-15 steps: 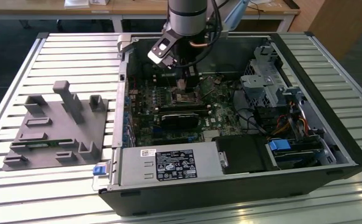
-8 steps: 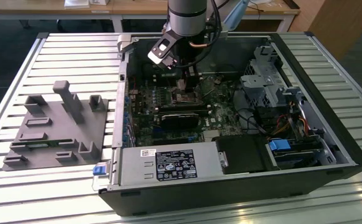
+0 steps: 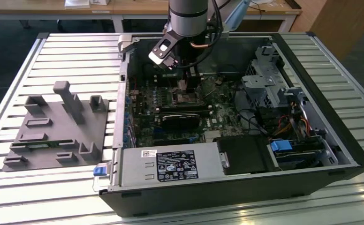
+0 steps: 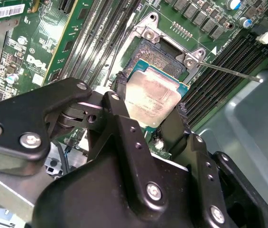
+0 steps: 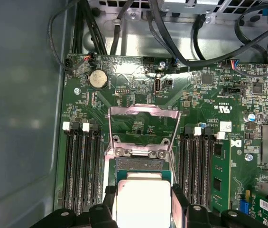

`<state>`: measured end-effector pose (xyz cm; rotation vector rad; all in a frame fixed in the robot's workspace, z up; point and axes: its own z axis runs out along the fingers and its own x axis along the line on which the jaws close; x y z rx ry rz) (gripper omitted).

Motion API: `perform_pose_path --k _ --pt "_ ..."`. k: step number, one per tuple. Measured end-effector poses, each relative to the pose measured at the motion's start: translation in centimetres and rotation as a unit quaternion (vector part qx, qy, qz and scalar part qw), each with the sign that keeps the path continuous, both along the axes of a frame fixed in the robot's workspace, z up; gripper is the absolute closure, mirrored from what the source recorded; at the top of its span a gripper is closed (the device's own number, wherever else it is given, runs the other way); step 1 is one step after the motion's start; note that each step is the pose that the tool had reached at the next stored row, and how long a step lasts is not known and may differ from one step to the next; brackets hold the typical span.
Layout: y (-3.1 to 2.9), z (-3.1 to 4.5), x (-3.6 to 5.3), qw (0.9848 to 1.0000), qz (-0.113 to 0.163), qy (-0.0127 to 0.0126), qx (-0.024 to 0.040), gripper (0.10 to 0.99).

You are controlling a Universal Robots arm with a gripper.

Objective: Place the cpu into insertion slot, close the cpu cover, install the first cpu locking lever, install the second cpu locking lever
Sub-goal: 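Place the cpu into insertion slot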

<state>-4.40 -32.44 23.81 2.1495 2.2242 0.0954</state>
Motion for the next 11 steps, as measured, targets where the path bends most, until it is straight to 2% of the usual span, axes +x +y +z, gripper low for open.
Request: perform_pose_path --k 11 --pt "0.44 -1.34 0.0 1.0 -0.001 0.0004 -0.0002 0.549"
